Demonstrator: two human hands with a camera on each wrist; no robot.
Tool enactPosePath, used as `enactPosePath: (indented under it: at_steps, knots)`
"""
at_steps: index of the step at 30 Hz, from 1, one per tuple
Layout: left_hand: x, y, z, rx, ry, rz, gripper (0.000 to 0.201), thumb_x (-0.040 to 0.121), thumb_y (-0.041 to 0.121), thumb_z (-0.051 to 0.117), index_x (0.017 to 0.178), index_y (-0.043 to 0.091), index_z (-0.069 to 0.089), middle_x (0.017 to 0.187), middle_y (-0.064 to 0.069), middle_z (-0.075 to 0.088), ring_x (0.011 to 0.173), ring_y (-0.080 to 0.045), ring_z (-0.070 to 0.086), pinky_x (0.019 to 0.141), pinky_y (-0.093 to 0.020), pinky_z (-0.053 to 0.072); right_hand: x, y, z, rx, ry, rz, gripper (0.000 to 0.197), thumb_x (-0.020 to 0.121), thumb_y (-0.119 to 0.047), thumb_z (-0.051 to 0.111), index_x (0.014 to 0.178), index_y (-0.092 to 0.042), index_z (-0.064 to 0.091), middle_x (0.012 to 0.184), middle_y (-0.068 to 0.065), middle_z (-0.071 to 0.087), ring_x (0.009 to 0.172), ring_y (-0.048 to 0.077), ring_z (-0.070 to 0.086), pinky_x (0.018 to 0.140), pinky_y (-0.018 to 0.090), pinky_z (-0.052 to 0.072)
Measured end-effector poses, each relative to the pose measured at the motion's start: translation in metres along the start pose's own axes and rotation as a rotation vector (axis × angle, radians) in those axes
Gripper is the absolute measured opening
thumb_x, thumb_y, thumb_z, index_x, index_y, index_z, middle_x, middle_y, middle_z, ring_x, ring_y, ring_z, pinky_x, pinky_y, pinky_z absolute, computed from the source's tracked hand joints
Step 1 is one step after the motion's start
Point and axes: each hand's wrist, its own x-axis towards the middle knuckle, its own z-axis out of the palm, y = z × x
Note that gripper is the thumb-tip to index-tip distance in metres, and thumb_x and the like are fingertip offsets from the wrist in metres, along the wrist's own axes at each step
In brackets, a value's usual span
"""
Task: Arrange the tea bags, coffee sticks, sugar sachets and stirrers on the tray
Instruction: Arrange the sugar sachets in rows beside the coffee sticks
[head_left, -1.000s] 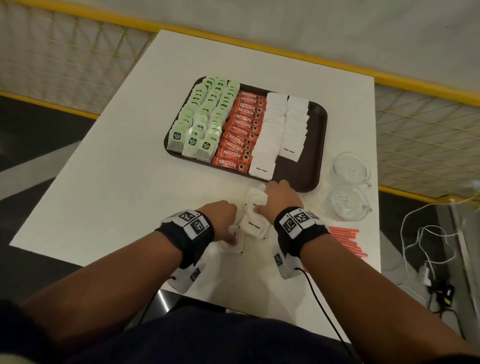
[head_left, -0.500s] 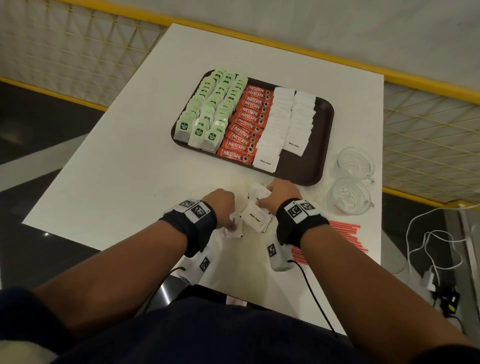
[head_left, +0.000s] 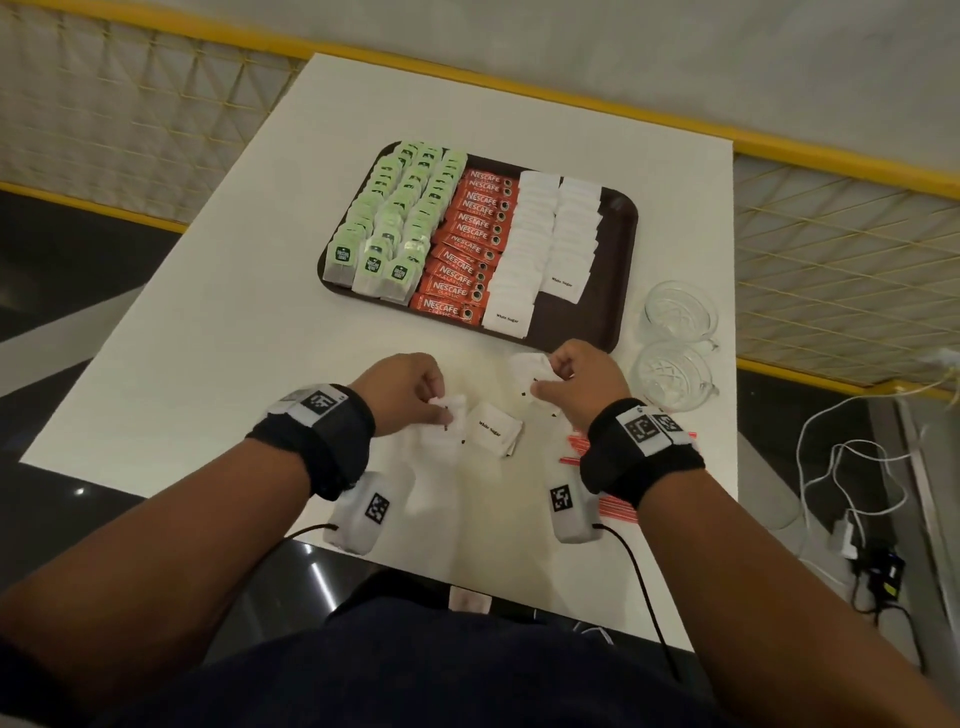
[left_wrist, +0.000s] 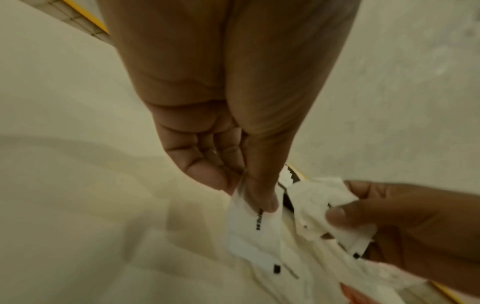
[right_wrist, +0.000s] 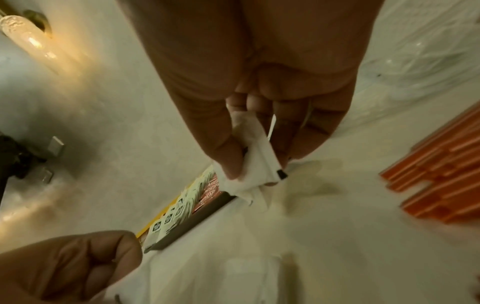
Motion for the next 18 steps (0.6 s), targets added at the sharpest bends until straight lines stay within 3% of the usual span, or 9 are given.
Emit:
enactPosePath:
  at_steps: [4, 8, 13, 18]
  knots:
    - [0.005, 0.026, 0.008, -0.026, -0.075, 0.091, 0.028, 0.076, 0.03, 0.082, 0.093, 0.027, 0.061, 0.086, 0.009, 0.064, 0.078, -0.009, 0.06, 0.067, -0.023, 0.045, -0.007, 0.007, -0.003, 0.086, 0.029, 0.034, 0.023, 0.074, -0.015, 0.078, 0.083, -0.013, 0.056, 0.078, 0.001, 0.057, 0.068, 0.016, 0.053, 0.062, 0.029, 0.046]
    - [0.018, 0.046, 0.03, 0.168, -0.129, 0.183, 0.021, 0.079, 0.026, 0.078, 0.096, 0.024, 0.065, 0.093, 0.007, 0.064, 0.09, -0.015, 0.06, 0.075, -0.025, 0.045, -0.015, 0.008, -0.008, 0.171, 0.053, 0.043, 0.023, 0.073, -0.01, 0.077, 0.08, -0.012, 0.055, 0.076, 0.004, 0.056, 0.065, 0.016, 0.051, 0.061, 0.03, 0.045]
    - [0.025, 0.041, 0.041, 0.439, -0.138, 0.257, 0.059, 0.075, 0.04, 0.08, 0.125, 0.023, 0.056, 0.121, -0.002, 0.049, 0.111, -0.023, 0.046, 0.096, -0.035, 0.042, -0.024, 0.011, -0.018, 0.204, 0.079, 0.031, 0.021, 0.074, -0.01, 0.076, 0.085, -0.008, 0.058, 0.078, 0.005, 0.059, 0.068, 0.016, 0.052, 0.064, 0.029, 0.045]
    - [0.022, 0.034, 0.046, 0.446, -0.176, 0.261, 0.062, 0.077, 0.032, 0.08, 0.13, 0.019, 0.05, 0.125, -0.004, 0.047, 0.108, -0.025, 0.054, 0.092, -0.035, 0.046, -0.032, 0.01, -0.021, 0.228, 0.074, 0.044, 0.02, 0.075, -0.011, 0.075, 0.086, -0.01, 0.058, 0.086, 0.012, 0.066, 0.074, 0.021, 0.059, 0.072, 0.037, 0.053]
